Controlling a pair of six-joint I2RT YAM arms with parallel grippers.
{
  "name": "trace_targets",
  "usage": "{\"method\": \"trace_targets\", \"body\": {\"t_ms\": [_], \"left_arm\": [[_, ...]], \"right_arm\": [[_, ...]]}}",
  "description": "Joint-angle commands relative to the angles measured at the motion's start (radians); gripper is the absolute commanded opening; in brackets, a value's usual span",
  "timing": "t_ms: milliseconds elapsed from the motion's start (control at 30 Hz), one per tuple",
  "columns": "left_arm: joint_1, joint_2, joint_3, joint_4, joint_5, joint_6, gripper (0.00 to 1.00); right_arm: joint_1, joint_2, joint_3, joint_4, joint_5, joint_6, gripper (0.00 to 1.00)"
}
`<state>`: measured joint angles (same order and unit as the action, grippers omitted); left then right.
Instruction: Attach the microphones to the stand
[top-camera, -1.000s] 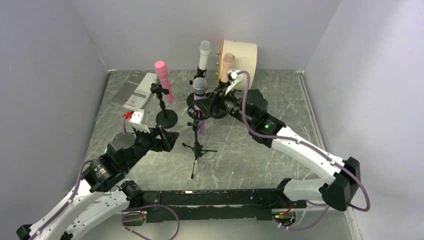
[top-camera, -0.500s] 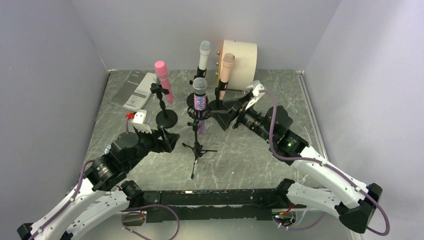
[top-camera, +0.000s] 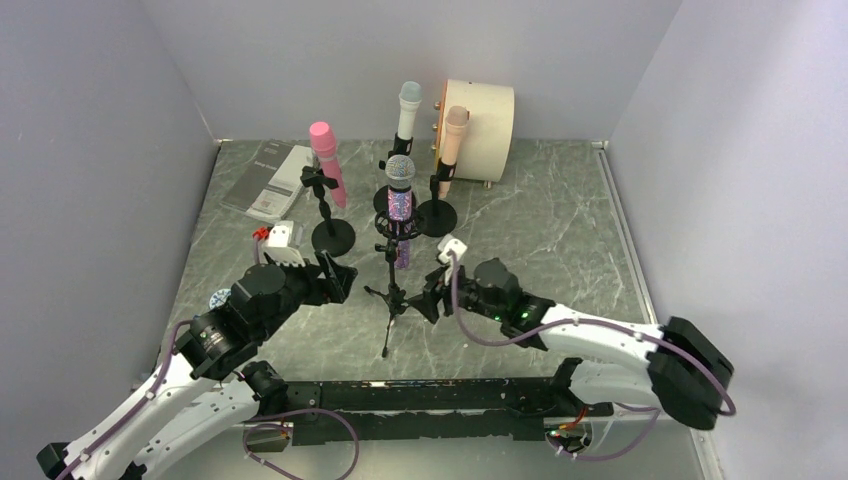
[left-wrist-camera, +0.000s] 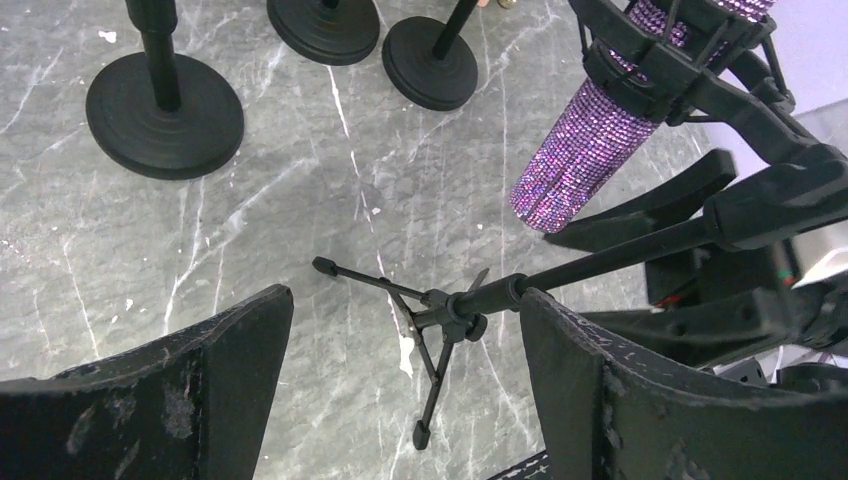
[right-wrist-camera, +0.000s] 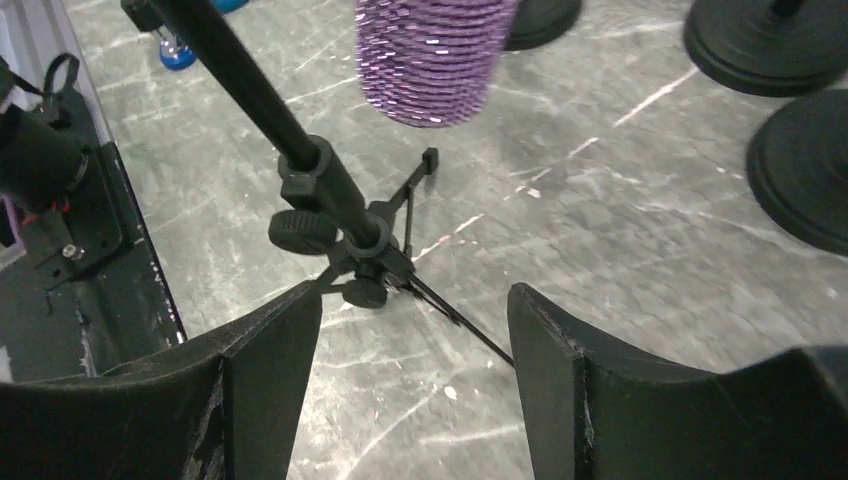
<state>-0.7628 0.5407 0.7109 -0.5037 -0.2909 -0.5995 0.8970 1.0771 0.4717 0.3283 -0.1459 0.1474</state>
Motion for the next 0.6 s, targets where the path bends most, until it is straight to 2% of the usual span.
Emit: {"method": "trace_targets", "body": {"t_ms": [0, 167, 467, 567], "left_arm": [[-0.002, 0.003, 0.029, -0.023, -0.051, -0.022, 0.88], [-0.001, -0.017, 0.051, -0.059, -0.076, -0.016, 0.88], [0.0, -0.049, 0.063, -0.075, -0.101, -0.003, 0.88], [-0.001, -0.044, 0.068, -0.085, -0.108, 0.004, 0.88]], "right_arm": [[0.075, 0.136, 0.031, 0.32, 0.091, -0.083, 0.71], [0.118, 0.285, 0.041, 0.496, 0.172, -0.098, 0.7], [0.144, 0.474, 0.009, 0.811, 0.209, -0.083, 0.67], [0.16, 0.529, 0.015, 0.865, 0.244, -0.108, 0.61]]}}
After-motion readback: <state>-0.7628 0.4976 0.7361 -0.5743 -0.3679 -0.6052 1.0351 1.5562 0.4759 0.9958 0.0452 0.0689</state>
